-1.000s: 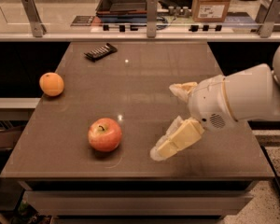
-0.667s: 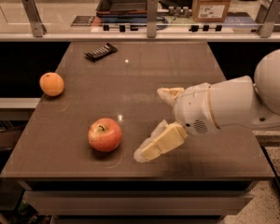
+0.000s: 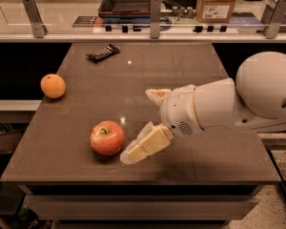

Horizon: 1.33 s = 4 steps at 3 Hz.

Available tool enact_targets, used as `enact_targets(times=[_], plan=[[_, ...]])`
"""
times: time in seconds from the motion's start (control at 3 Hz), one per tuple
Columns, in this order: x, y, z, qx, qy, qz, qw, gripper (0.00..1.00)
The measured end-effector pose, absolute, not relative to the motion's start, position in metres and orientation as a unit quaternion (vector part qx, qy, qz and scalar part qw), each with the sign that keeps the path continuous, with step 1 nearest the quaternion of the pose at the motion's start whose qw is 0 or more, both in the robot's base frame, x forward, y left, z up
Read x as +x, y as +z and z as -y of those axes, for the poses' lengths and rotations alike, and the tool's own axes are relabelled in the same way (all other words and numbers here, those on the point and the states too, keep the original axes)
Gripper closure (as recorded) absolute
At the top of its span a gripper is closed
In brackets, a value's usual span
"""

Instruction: Move apple near rxbar chocolate

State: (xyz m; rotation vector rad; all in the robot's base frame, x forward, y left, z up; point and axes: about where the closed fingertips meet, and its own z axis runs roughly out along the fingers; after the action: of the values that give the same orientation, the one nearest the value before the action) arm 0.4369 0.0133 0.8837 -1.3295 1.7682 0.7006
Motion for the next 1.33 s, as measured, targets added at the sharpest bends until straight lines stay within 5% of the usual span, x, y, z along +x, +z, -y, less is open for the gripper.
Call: enact_targets(times=[1.33], plan=[[0.445,0.834,-0.048,-0.522,0.302,-0.699,0.384,0.00]])
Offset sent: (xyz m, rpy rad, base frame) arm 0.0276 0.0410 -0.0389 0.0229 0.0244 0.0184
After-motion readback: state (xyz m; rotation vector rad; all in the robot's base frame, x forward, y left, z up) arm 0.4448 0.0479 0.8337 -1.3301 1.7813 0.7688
